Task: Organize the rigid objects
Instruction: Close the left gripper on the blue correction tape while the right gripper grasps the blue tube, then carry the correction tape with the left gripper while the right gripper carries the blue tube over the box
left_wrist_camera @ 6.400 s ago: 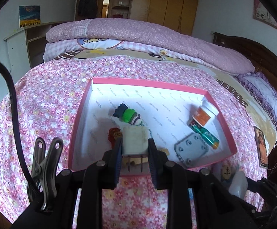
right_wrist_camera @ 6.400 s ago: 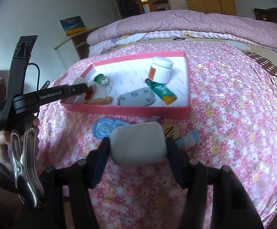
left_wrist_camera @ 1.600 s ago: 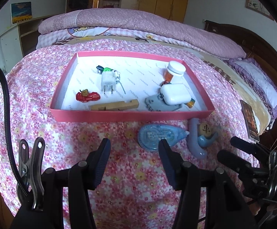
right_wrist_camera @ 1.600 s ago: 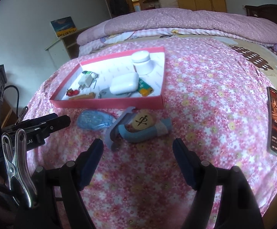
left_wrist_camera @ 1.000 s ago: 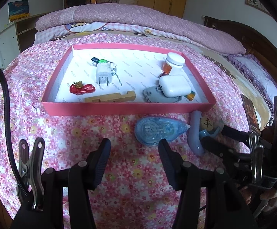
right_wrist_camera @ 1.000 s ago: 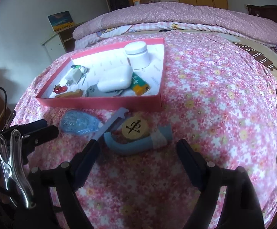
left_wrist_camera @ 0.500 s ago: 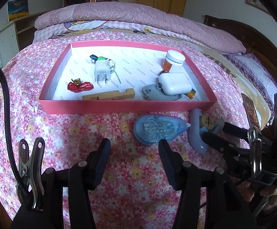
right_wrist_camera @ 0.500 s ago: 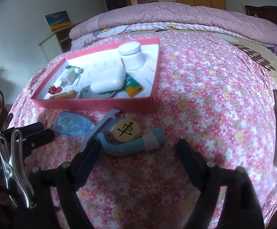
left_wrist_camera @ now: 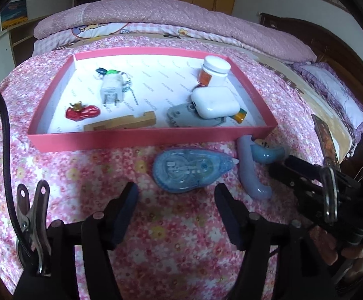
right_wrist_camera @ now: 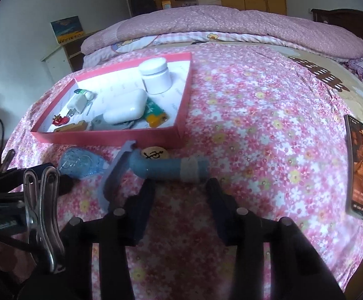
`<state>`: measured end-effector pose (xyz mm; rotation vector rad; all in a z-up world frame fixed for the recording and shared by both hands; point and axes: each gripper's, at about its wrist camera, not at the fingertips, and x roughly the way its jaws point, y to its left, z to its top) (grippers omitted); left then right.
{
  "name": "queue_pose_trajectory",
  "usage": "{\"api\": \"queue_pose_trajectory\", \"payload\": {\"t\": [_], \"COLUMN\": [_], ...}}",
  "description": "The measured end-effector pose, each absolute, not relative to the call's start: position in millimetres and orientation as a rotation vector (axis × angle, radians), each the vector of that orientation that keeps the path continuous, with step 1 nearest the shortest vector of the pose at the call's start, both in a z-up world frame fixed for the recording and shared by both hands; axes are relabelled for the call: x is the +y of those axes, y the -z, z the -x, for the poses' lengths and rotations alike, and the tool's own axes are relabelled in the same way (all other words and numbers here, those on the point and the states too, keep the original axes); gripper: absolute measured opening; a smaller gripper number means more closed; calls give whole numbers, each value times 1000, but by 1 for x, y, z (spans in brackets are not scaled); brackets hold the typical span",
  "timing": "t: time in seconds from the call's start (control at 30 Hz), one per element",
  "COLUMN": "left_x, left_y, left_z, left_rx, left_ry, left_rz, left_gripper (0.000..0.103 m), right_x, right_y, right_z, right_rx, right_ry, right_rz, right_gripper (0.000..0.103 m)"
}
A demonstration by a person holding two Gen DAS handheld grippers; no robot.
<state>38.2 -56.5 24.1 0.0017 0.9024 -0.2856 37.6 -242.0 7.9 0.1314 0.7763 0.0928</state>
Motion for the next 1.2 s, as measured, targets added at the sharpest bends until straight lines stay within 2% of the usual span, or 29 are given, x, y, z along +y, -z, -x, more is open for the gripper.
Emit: {"api": "queue_pose_trajectory", "payload": {"t": [0.23,0.43,0.77,1.03,1.13,1.2], "left_x": [-70,-88,-100,-95,-88,-82], "left_y": [-22,-16,-12,-14,-14,-15], "left_z": [-47,-53,-60,-56,-51,-48], "left_rx": [875,848,823,814,817,817], "left_ry": [295,262,211,207,203,196], "left_rz": [2,-78,-89,-79,-74,-73], "left_gripper": [83,89,91,88,88,88], "right_x": [-242,-243,-244,-242,-241,-241], "right_y": [-8,-7,-6,-5,-5,-6], "right_z": [-34,-30,-27,-25,-25,-25], "right_rx": [772,770,754,745,743,740], "right_ry": [-106,-117,-135,-137,-138,-131], "right_rz": [-135,-146,-159,-155,-155,-153], "right_gripper": [45,48,53,56,60,69]}}
